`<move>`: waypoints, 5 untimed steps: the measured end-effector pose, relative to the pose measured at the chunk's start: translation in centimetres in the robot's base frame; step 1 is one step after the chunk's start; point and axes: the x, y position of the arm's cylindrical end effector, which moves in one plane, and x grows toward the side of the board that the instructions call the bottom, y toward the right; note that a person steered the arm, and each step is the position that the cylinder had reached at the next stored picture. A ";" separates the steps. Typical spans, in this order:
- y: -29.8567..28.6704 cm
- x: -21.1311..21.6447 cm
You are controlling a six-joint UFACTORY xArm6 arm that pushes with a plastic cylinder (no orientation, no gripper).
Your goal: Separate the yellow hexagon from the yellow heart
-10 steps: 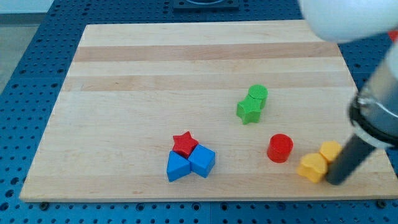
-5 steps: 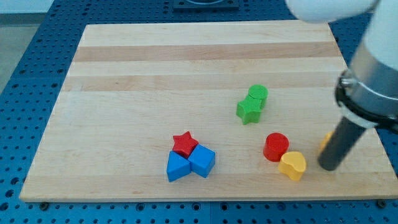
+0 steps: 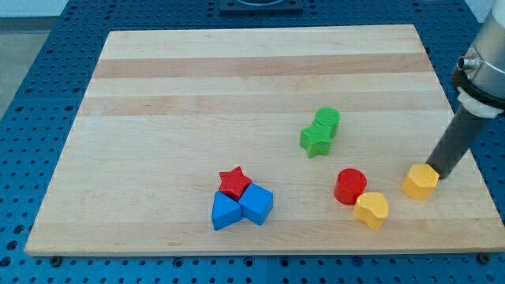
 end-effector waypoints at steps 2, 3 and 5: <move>4.9 4.0; -1.1 6.1; -6.8 5.0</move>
